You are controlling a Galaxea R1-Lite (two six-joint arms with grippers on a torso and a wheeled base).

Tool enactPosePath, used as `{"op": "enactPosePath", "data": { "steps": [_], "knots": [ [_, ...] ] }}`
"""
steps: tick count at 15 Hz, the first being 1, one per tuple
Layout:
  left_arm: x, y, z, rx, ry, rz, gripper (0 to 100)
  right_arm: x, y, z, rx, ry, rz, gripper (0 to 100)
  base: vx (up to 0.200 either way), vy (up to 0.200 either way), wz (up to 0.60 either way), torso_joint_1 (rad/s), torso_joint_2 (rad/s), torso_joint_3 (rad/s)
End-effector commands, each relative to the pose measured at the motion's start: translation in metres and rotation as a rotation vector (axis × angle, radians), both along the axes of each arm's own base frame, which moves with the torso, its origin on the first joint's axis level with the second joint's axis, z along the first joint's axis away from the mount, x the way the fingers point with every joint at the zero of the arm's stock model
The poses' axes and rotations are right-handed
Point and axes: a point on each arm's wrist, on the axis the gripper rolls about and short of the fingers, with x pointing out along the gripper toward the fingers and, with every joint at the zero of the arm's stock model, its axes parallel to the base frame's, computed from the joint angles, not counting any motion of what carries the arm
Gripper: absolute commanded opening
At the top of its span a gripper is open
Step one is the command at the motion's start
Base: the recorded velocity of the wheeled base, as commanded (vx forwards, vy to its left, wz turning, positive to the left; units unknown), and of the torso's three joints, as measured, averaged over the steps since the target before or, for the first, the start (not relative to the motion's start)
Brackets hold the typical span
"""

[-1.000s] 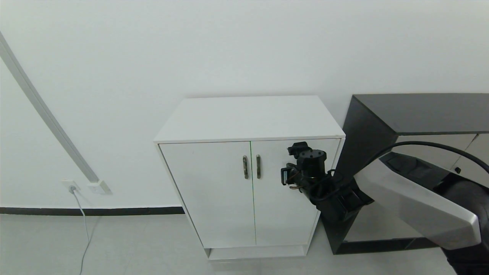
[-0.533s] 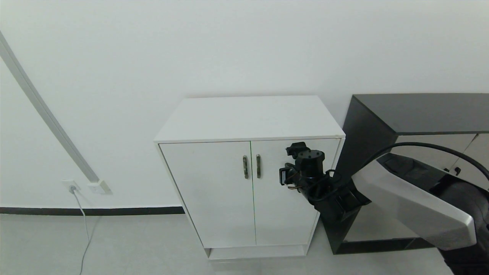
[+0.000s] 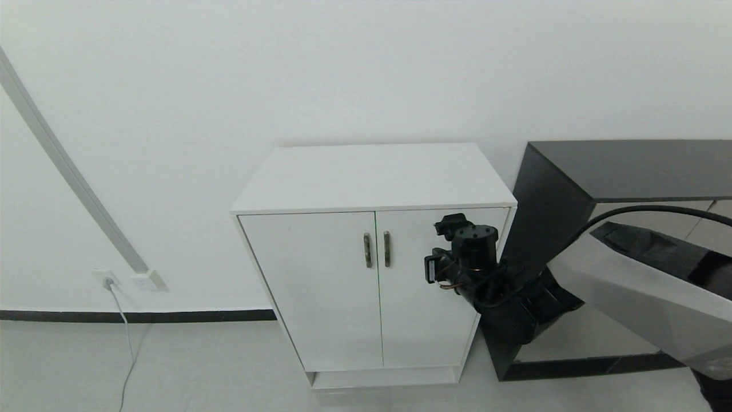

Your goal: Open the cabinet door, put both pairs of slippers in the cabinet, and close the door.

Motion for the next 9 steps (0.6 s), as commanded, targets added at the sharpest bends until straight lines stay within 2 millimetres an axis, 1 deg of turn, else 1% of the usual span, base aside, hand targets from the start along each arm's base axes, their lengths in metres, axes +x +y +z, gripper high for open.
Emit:
{"op": "enactPosePath", "data": {
  "steps": [1, 3, 5, 6, 9],
  "knots": [
    [0.0, 0.0, 0.0, -0.001, 0.001, 0.0, 0, -0.012, -0.008, 0.019, 0.01, -0.018, 0.001, 0, 0.0, 0.0, 0.0, 0.0, 0.0, 0.0],
    [0.0, 0.0, 0.0, 0.001, 0.001, 0.0, 0, -0.026, -0.02, 0.033, 0.018, -0.031, -0.007, 0, 0.0, 0.0, 0.0, 0.0, 0.0, 0.0],
    [0.0, 0.0, 0.0, 0.001, 0.001, 0.0, 0, -0.037, -0.031, 0.041, 0.024, -0.042, -0.016, 0, 0.0, 0.0, 0.0, 0.0, 0.0, 0.0],
    [0.0, 0.0, 0.0, 0.001, 0.001, -0.001, 0, -0.048, -0.041, 0.047, 0.028, -0.048, -0.023, 0, 0.0, 0.0, 0.0, 0.0, 0.0, 0.0],
    [0.0, 0.0, 0.0, -0.001, 0.001, 0.0, 0, -0.065, -0.067, 0.057, 0.021, -0.044, -0.071, 0, 0.0, 0.0, 0.0, 0.0, 0.0, 0.0]
  ]
}}
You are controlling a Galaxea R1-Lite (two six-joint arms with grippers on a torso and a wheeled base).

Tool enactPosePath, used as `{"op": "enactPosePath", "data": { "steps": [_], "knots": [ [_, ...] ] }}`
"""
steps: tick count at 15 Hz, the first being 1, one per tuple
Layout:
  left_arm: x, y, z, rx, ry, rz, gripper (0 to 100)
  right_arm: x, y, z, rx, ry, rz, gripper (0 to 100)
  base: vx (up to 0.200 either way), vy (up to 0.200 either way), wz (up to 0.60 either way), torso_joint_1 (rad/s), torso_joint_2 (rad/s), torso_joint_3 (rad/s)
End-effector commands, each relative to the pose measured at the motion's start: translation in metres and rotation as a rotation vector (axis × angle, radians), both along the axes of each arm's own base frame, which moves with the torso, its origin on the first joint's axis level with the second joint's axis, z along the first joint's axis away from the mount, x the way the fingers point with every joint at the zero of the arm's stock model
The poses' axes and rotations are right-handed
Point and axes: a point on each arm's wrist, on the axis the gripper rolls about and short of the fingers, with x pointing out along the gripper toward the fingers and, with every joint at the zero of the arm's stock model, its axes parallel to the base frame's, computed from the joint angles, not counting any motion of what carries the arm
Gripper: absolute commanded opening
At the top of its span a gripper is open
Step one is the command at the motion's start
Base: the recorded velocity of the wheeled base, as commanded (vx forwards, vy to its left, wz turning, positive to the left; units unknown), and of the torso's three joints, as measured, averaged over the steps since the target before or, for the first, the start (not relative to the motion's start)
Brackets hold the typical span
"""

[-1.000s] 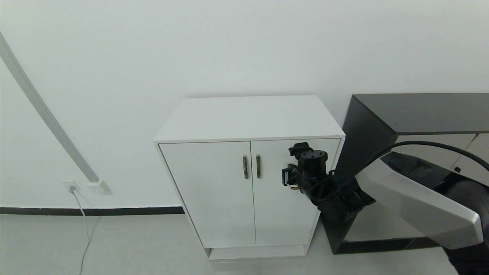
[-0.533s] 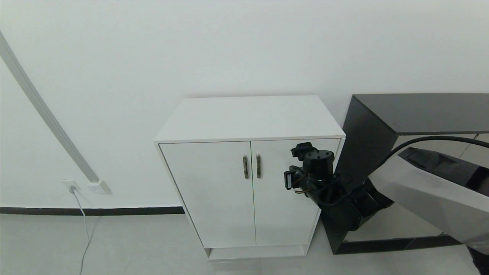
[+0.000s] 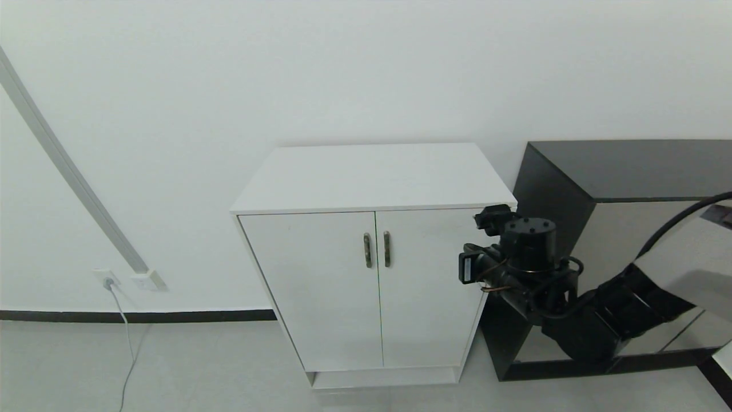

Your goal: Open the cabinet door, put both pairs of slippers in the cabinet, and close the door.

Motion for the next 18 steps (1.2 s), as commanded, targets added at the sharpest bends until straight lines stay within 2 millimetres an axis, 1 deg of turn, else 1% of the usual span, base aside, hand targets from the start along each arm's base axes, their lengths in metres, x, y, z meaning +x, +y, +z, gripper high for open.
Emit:
{"op": "enactPosePath", "data": {
  "steps": [1, 3, 4, 5, 7, 9, 10, 12, 14, 16, 18],
  "knots": [
    [0.0, 0.0, 0.0, 0.0, 0.001, 0.0, 0, -0.017, -0.027, 0.023, 0.013, -0.03, -0.059, 0, 0.0, 0.0, 0.0, 0.0, 0.0, 0.0],
    [0.0, 0.0, 0.0, 0.0, 0.001, 0.0, 0, -0.036, -0.059, 0.032, 0.008, -0.029, -0.133, 0, 0.0, 0.0, 0.0, 0.0, 0.0, 0.0],
    [0.0, 0.0, 0.0, 0.0, 0.001, 0.0, 0, -0.041, -0.066, 0.034, 0.007, -0.028, -0.147, 0, 0.0, 0.0, 0.0, 0.0, 0.0, 0.0],
    [0.0, 0.0, 0.0, 0.0, 0.001, 0.0, 0, -0.058, -0.087, 0.037, 0.001, -0.024, -0.199, 0, 0.0, 0.0, 0.0, 0.0, 0.0, 0.0],
    [0.0, 0.0, 0.0, 0.001, 0.001, 0.0, 0, -0.086, -0.118, 0.037, -0.008, -0.011, -0.271, 0, 0.0, 0.0, 0.0, 0.0, 0.0, 0.0],
    [0.0, 0.0, 0.0, 0.0, 0.001, 0.0, 0, -0.114, -0.146, 0.041, -0.01, -0.023, -0.338, 0, 0.0, 0.0, 0.0, 0.0, 0.0, 0.0],
    [0.0, 0.0, 0.0, 0.0, 0.001, 0.0, 0, -0.127, -0.157, 0.042, -0.016, -0.031, -0.367, 0, 0.0, 0.0, 0.0, 0.0, 0.0, 0.0],
    [0.0, 0.0, 0.0, 0.0, 0.001, 0.0, 0, -0.155, -0.172, 0.04, -0.025, -0.044, -0.38, 0, 0.0, 0.0, 0.0, 0.0, 0.0, 0.0],
    [0.0, 0.0, 0.0, 0.0, 0.001, 0.0, 0, -0.182, -0.181, 0.041, -0.021, -0.063, -0.395, 0, 0.0, 0.0, 0.0, 0.0, 0.0, 0.0],
    [0.0, 0.0, 0.0, 0.0, 0.001, 0.0, 0, -0.21, -0.186, 0.043, -0.02, -0.057, -0.392, 0, 0.0, 0.0, 0.0, 0.0, 0.0, 0.0],
    [0.0, 0.0, 0.0, 0.0, 0.001, 0.0, 0, -0.237, -0.19, 0.039, -0.022, -0.025, -0.361, 0, 0.0, 0.0, 0.0, 0.0, 0.0, 0.0]
  ]
}}
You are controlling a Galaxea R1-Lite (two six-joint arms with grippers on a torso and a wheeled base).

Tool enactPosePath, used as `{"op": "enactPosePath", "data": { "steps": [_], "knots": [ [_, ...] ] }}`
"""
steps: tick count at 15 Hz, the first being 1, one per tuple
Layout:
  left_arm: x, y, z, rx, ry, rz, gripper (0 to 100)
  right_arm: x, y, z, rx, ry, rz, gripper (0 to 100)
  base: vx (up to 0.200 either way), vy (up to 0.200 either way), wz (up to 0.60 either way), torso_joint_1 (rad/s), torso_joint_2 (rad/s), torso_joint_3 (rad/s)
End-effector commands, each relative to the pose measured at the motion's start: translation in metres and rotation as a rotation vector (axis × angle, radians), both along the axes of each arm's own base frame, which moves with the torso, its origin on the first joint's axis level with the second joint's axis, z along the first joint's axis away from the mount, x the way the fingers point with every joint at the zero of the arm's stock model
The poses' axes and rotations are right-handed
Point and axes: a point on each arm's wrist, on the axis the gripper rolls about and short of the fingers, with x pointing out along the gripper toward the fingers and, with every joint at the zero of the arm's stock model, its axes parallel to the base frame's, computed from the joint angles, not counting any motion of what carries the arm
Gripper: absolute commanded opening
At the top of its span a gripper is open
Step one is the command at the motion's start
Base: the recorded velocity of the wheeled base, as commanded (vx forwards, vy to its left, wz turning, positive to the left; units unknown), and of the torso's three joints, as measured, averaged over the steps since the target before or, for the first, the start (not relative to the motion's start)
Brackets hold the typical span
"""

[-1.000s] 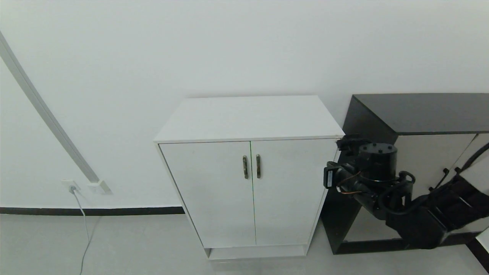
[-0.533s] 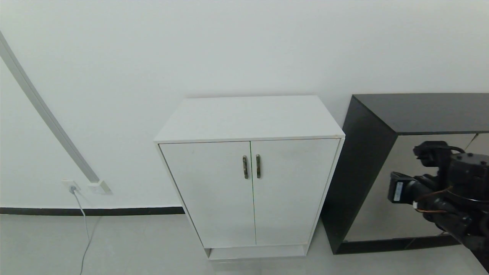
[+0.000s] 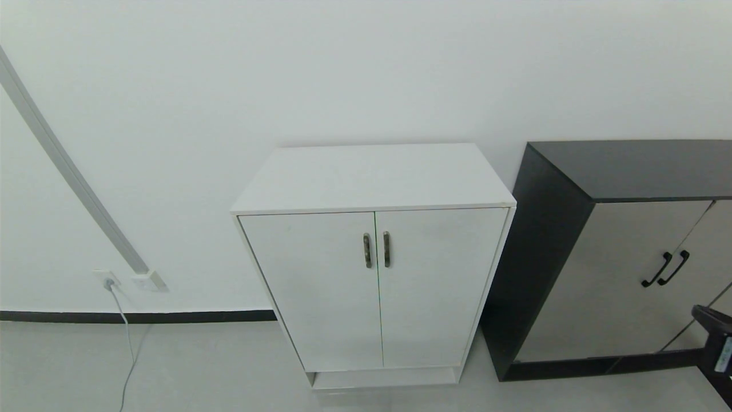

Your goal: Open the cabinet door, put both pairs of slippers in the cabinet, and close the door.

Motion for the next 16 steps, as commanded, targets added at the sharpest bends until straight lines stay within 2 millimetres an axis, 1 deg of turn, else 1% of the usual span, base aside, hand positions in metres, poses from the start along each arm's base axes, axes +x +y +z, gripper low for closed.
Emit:
{"op": "enactPosePath", "data": {
  "steps": [1, 3, 5, 6, 8, 10, 13, 16],
  "knots": [
    [0.0, 0.0, 0.0, 0.0, 0.001, 0.0, 0, -0.052, -0.008, 0.002, 0.022, -0.05, 0.035, 0, 0.0, 0.0, 0.0, 0.0, 0.0, 0.0],
    [0.0, 0.0, 0.0, 0.0, 0.001, 0.0, 0, -0.075, -0.01, -0.005, 0.032, -0.041, 0.073, 0, 0.0, 0.0, 0.0, 0.0, 0.0, 0.0],
    [0.0, 0.0, 0.0, 0.0, 0.001, 0.0, 0, -0.095, -0.013, -0.015, 0.032, -0.024, 0.077, 0, 0.0, 0.0, 0.0, 0.0, 0.0, 0.0],
    [0.0, 0.0, 0.0, 0.0, 0.001, 0.0, 0, -0.108, -0.015, -0.021, 0.051, -0.034, 0.073, 0, 0.0, 0.0, 0.0, 0.0, 0.0, 0.0],
    [0.0, 0.0, 0.0, 0.0, 0.001, 0.0, 0, -0.126, -0.018, -0.032, 0.071, -0.053, 0.081, 0, 0.0, 0.0, 0.0, 0.0, 0.0, 0.0],
    [0.0, 0.0, 0.0, 0.0, 0.001, 0.0, 0, -0.137, -0.019, -0.042, 0.074, -0.065, 0.087, 0, 0.0, 0.0, 0.0, 0.0, 0.0, 0.0],
    [0.0, 0.0, 0.0, 0.0, 0.001, 0.0, 0, -0.146, -0.022, -0.058, 0.08, -0.102, 0.12, 0, 0.0, 0.0, 0.0, 0.0, 0.0, 0.0],
    [0.0, 0.0, 0.0, 0.0, 0.001, 0.0, 0, -0.145, -0.021, -0.059, 0.092, -0.1, 0.123, 0, 0.0, 0.0, 0.0, 0.0, 0.0, 0.0]
  ]
}}
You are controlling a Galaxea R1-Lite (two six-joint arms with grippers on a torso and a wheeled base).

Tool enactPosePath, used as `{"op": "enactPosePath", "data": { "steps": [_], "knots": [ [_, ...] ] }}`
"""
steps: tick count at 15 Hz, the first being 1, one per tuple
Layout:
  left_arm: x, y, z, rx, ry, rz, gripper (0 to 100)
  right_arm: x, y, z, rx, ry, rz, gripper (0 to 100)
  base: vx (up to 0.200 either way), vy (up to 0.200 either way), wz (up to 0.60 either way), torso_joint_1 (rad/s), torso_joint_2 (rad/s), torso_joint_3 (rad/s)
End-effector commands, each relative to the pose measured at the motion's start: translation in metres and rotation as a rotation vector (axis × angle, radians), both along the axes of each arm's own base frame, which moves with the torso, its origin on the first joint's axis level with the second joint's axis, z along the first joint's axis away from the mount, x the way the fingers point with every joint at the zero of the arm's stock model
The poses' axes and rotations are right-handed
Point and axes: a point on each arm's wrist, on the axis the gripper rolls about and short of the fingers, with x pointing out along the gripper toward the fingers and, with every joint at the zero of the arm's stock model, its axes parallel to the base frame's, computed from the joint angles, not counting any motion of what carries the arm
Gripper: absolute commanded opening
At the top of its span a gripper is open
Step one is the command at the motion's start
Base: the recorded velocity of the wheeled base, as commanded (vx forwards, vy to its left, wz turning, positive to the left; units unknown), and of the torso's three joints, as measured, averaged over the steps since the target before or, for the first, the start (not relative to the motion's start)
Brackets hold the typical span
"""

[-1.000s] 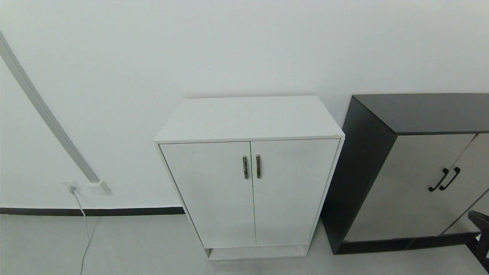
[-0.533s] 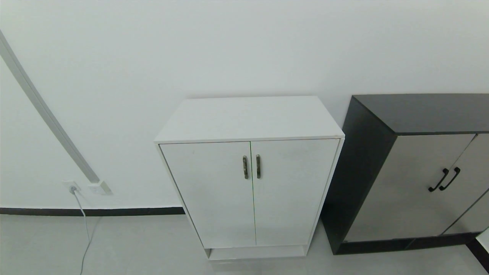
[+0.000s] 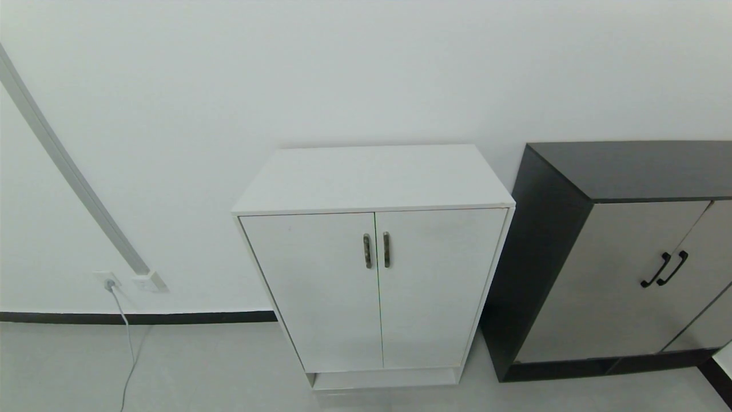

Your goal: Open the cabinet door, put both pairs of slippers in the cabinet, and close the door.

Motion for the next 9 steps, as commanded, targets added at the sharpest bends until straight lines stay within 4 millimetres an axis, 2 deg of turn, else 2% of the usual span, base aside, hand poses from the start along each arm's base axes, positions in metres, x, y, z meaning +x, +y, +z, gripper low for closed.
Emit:
{"op": "enactPosePath", "data": {
  "steps": [1, 4, 6, 9],
  "knots": [
    [0.0001, 0.0, 0.0, 0.0, 0.001, 0.0, 0, -0.0018, -0.0004, -0.0014, 0.006, -0.021, 0.006, 0, 0.0, 0.0, 0.0, 0.0, 0.0, 0.0],
    [0.0001, 0.0, 0.0, 0.0, 0.001, 0.0, 0, -0.0008, -0.0002, -0.0021, 0.009, -0.037, 0.007, 0, 0.0, 0.0, 0.0, 0.0, 0.0, 0.0],
    [0.0001, 0.0, 0.0, 0.001, 0.001, -0.002, 0, 0.0039, 0.0017, -0.0066, 0.02, -0.099, 0.051, 0, 0.0, 0.0, 0.0, 0.0, 0.0, 0.0],
    [0.0001, 0.0, 0.0, 0.001, 0.001, -0.002, 0, 0.004, 0.0031, -0.0065, 0.025, -0.104, 0.109, 0, 0.0, 0.0, 0.0, 0.0, 0.0, 0.0]
  ]
}}
